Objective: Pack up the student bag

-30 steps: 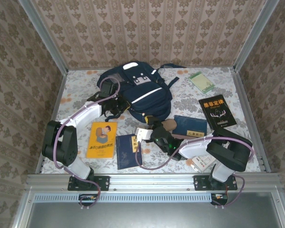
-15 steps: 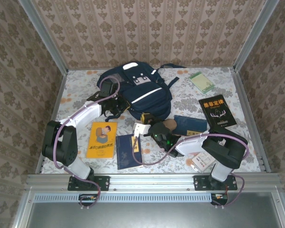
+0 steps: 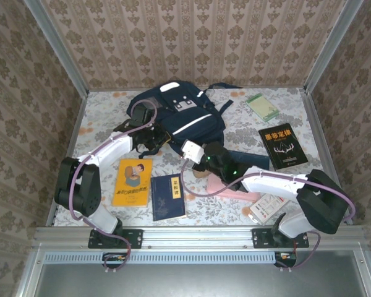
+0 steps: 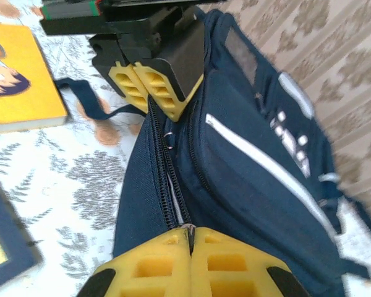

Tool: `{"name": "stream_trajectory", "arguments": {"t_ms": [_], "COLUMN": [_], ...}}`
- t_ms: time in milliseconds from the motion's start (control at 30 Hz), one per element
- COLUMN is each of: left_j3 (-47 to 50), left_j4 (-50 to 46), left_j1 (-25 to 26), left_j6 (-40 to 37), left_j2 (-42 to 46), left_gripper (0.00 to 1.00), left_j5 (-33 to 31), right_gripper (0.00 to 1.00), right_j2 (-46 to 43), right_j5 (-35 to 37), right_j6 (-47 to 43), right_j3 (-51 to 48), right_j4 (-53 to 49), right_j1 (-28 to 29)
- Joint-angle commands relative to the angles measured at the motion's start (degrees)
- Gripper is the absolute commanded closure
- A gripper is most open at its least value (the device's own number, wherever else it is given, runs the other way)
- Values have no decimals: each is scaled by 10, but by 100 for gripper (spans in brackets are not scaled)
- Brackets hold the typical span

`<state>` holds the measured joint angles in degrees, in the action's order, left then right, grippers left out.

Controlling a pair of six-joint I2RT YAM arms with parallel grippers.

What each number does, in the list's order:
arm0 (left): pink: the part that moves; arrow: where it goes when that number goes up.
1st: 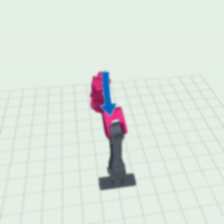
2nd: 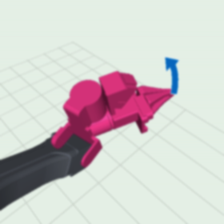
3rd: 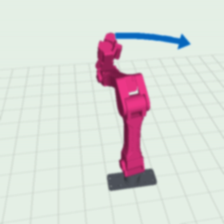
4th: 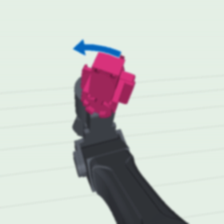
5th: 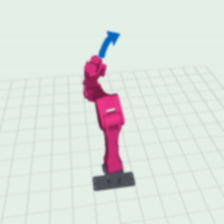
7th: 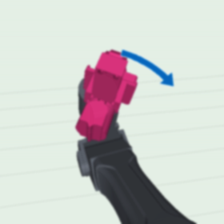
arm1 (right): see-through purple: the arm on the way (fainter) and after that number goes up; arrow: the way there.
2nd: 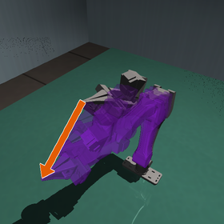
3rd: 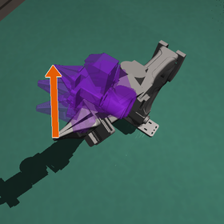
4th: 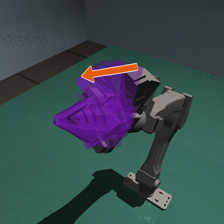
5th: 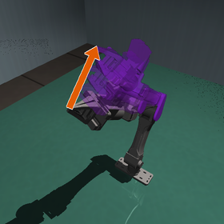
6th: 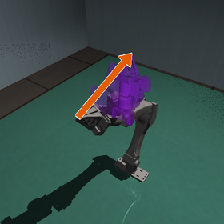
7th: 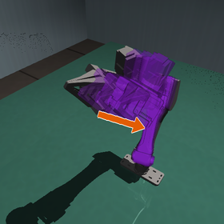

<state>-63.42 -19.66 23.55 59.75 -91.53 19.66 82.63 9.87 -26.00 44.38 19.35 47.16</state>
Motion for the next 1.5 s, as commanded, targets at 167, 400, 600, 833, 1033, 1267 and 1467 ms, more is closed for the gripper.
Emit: {"name": "stream_trajectory", "arguments": {"t_ms": [167,400,600,833,1033,1267,1467], "left_j3": [-1,7,13,25,12,11,10], "left_j4": [44,48,48,46,29,10,-1], "left_j1": [-5,-6,-11,-24,-28,-29,-29], "left_j6": [-18,-21,-26,-34,-67,-103,-125], "left_j2": [9,8,6,9,3,5,6], "left_gripper": [97,97,97,97,98,99,99], "left_j5": [-21,-23,-23,-20,-11,-13,-14], "right_gripper": [100,100,100,100,100,100,100], "right_j2": [-25,-2,38,42,38,33,21], "right_j5": [-161,-220,-231,-138,-104,-142,-126], "right_j6": [241,396,446,519,535,561,510], "right_j3": [69,99,134,124,113,80,80], "right_j4": [-219,-281,-336,-351,-346,-295,-287], "right_j1": [-53,-98,-119,-130,-134,-180,-183]}}
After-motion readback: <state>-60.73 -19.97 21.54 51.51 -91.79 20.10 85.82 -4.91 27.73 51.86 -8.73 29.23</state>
